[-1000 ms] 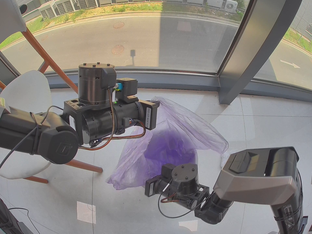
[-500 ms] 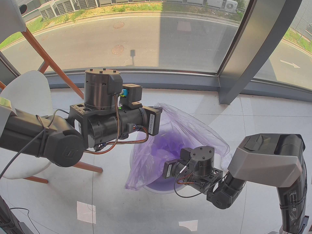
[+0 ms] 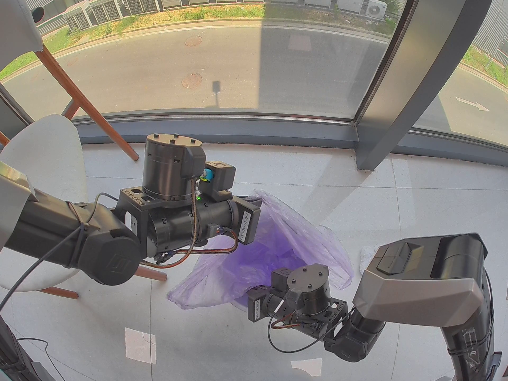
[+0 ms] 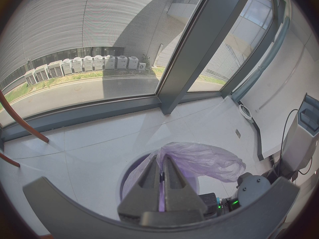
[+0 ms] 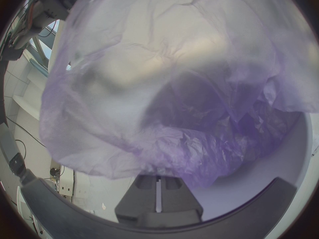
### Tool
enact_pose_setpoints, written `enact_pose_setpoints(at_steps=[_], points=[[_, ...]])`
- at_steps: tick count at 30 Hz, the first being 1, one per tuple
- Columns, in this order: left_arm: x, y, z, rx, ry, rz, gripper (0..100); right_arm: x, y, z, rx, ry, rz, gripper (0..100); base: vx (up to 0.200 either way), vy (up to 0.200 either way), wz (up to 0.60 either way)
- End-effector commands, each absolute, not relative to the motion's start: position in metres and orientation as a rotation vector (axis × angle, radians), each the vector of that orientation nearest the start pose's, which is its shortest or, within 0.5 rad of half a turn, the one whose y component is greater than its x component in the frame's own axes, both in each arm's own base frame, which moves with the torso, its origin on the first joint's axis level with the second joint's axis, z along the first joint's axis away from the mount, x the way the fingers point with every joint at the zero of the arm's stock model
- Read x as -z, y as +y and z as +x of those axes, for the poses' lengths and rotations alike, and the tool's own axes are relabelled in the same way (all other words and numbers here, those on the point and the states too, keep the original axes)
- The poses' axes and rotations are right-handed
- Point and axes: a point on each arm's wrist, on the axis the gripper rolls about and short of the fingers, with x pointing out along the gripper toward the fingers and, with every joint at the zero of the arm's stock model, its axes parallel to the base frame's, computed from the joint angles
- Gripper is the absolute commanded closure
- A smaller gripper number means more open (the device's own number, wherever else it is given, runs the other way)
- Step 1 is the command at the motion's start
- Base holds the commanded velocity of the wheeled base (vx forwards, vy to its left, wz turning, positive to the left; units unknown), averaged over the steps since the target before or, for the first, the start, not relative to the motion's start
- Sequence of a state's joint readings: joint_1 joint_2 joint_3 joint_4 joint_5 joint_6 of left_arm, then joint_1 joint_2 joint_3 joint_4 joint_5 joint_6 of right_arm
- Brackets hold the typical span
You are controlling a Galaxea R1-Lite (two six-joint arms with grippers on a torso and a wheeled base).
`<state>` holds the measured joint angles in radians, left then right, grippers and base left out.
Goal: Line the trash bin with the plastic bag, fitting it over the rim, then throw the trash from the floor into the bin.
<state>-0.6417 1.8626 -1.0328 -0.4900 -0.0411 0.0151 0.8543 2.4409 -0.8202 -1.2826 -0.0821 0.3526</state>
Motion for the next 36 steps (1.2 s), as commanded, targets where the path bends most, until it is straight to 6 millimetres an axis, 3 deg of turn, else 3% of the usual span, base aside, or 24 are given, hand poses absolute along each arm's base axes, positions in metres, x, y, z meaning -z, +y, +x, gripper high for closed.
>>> enact_pose_setpoints(at_steps=[1,6,7,12,15,21,22,25,30,36], points=[[-0.174,-0.213,0.284,0.679,0.331,0.120,100,0.006,0.295,0.242,-0.736,0.439,0.168,100,0.000,0.000,0.00],[-0.172,-0.214,0.286,0.679,0.329,0.120,100,-0.006,0.285,0.224,-0.754,0.456,0.159,100,0.000,0.000,0.00],[-0.173,-0.214,0.286,0.679,0.328,0.119,100,-0.014,0.278,0.209,-0.773,0.474,0.149,100,0.000,0.000,0.00],[-0.168,-0.215,0.285,0.680,0.344,0.128,100,-0.038,0.255,0.174,-0.826,0.489,0.135,100,0.000,0.000,0.00],[-0.161,-0.227,0.278,0.714,0.360,0.141,100,-0.052,0.242,0.163,-0.835,0.478,0.143,100,0.000,0.000,0.00],[-0.150,-0.227,0.276,0.714,0.400,0.146,100,-0.073,0.225,0.154,-0.811,0.466,0.262,100,0.000,0.000,0.00],[-0.149,-0.227,0.276,0.714,0.402,0.147,100,-0.074,0.224,0.153,-0.810,0.471,0.269,0,0.000,0.000,0.00],[-0.148,-0.227,0.276,0.714,0.408,0.143,100,-0.073,0.218,0.143,-0.795,0.521,0.334,0,0.000,0.000,0.00],[-0.151,-0.228,0.277,0.705,0.413,0.095,100,-0.076,0.224,0.143,-0.692,0.548,0.482,0,0.000,0.000,0.00],[-0.151,-0.227,0.274,0.698,0.426,0.059,100,-0.059,0.229,0.147,-0.514,0.611,0.522,0,0.000,0.000,0.00]])
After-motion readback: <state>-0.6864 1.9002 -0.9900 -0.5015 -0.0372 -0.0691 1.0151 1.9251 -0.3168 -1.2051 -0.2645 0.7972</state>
